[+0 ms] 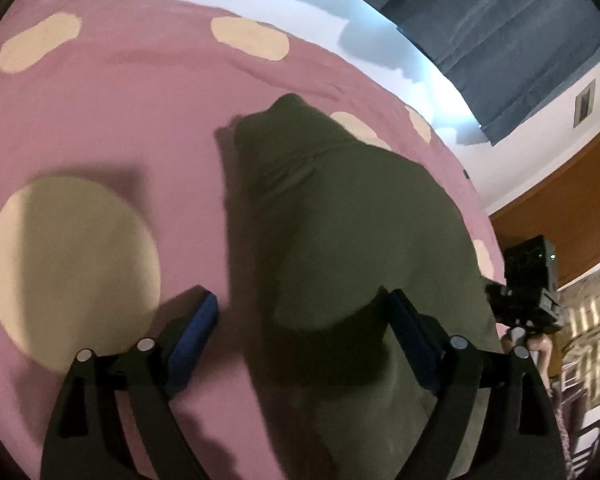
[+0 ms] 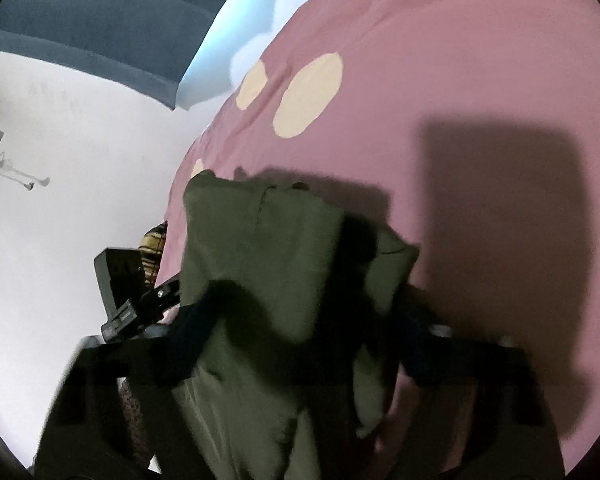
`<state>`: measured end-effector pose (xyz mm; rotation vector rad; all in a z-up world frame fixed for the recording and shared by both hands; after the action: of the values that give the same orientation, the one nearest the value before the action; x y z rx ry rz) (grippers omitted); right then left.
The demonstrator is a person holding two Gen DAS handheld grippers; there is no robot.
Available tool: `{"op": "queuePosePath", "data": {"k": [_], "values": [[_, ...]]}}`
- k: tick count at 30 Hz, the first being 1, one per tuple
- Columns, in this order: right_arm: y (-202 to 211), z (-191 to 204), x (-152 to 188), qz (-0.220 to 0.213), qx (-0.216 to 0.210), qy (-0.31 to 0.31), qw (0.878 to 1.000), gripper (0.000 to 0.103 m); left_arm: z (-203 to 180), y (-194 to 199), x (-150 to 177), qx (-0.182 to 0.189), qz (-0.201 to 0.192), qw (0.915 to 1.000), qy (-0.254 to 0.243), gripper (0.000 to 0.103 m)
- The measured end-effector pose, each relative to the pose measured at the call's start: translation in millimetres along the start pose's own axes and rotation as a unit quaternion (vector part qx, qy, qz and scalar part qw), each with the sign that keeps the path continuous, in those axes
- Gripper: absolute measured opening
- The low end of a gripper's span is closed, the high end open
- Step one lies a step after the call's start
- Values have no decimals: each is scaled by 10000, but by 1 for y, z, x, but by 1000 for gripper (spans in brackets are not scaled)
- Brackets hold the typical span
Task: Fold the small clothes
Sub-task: 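Grasp the bundle end with the right gripper and tuck it under the printed side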
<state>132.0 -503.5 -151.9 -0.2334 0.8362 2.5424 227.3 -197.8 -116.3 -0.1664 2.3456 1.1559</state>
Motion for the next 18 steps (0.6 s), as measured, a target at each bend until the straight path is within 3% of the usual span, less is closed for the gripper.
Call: {"op": "queuePosePath", "data": {"k": [1, 3, 7, 11, 18], "values": [[-4, -1, 0, 29, -99, -66, 9999, 48, -2, -1, -1, 112, 46, 9999, 10, 58], [-4, -2, 2, -23, -82, -16, 10000, 41, -5, -3, -5, 30, 84, 9999, 84, 56], [5, 0, 6, -294, -324, -97, 9990, 32, -15, -3, -11, -270, 84, 9991, -310, 48], [11, 6, 7, -511, -396, -72, 9979, 30, -12, 0, -24, -200, 95, 9994, -267, 44], [2, 3, -9, -769, -600, -265, 9949, 29, -7, -3, -46, -443, -64, 9983, -381, 43]]}}
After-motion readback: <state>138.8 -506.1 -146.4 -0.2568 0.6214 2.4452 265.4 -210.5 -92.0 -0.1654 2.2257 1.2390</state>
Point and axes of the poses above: each gripper's, at about its wrist camera, not at the fingertips, and y roughly against the way its jaws point, z to its left, x to its underside, the point moved 5 cm from there along -y, roughly the way its jaws point, and after that the axes turned 2 degrees about -y, right-handed, at the moved point
